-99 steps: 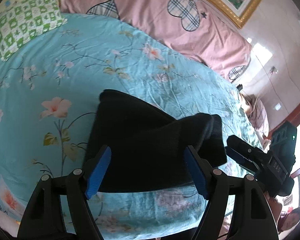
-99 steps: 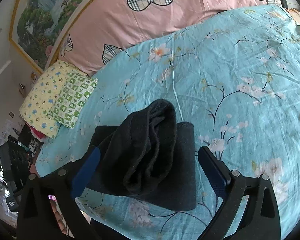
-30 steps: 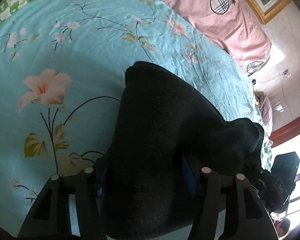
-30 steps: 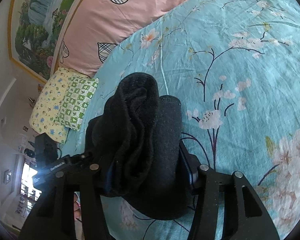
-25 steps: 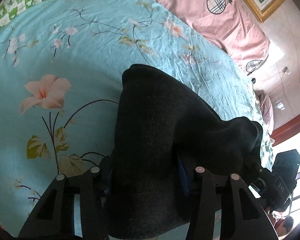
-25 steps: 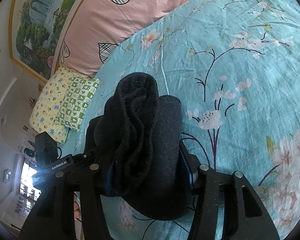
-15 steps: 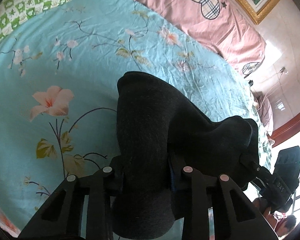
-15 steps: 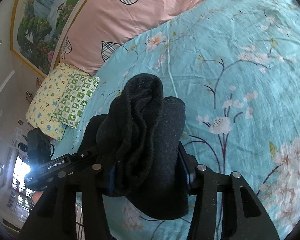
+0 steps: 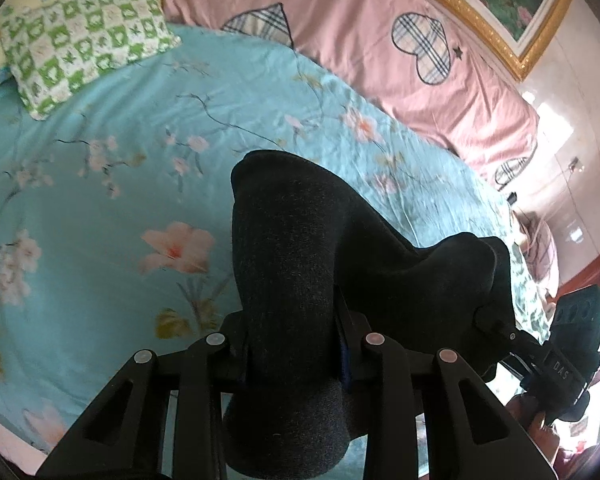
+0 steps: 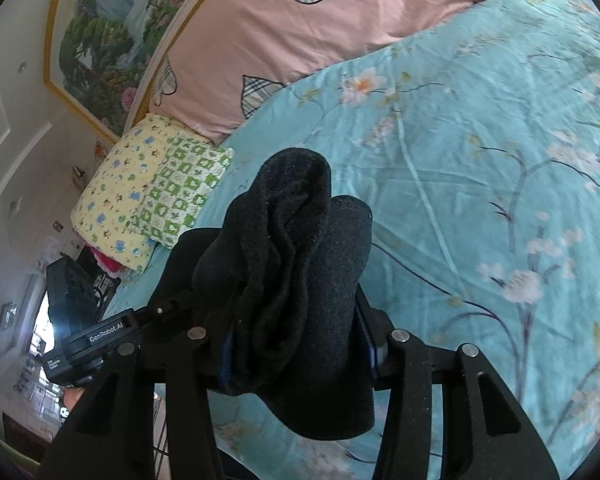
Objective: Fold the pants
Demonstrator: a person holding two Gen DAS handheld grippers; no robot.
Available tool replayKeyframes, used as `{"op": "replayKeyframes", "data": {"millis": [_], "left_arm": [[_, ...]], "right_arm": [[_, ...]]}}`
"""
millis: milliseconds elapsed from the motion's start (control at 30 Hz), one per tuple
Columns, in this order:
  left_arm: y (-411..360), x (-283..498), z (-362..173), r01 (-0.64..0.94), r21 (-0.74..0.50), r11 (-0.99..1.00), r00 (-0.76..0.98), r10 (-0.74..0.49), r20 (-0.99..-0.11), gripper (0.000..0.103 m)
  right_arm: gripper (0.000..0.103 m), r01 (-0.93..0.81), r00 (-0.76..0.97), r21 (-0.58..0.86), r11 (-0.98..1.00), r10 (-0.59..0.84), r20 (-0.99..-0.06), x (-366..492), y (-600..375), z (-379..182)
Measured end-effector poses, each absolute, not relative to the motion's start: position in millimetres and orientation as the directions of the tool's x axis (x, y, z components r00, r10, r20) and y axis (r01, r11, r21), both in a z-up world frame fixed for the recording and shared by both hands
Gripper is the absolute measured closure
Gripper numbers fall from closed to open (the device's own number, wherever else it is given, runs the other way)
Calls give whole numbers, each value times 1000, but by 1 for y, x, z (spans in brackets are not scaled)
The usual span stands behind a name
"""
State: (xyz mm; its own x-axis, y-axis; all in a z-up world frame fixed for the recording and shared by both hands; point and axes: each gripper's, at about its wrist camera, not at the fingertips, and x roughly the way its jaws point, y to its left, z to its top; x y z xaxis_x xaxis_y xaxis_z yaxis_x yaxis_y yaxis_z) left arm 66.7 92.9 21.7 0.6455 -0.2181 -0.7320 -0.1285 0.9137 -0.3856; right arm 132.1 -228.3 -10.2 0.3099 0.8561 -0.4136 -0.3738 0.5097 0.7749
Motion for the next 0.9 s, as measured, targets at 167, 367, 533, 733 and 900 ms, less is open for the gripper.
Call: {"op": "replayKeyframes", "data": {"millis": [167,367,533,733,900], "left_arm": [[114,63,25,-171,-391,905,661,-189,-726,72],[141,59,30,-218,-394,893,680,-151,-717,72],[162,59,35,-253,-396,883,696,-118,-709,72],[181,63,38,-288,-395,872,703,-87,-706,72],[191,71,38,-305,-390,869,703,-70,-707,72]], "right_arm": [[54,-408,284,769,493,868,-406,138,-204,-1],[54,-447,249,765,463,886,-391,146,-176,7],[54,-479,226,759,440,898,-378,155,-152,15],[54,-508,200,752,421,906,-372,165,-125,23],[54,-517,185,750,413,909,-373,174,-108,24]]}}
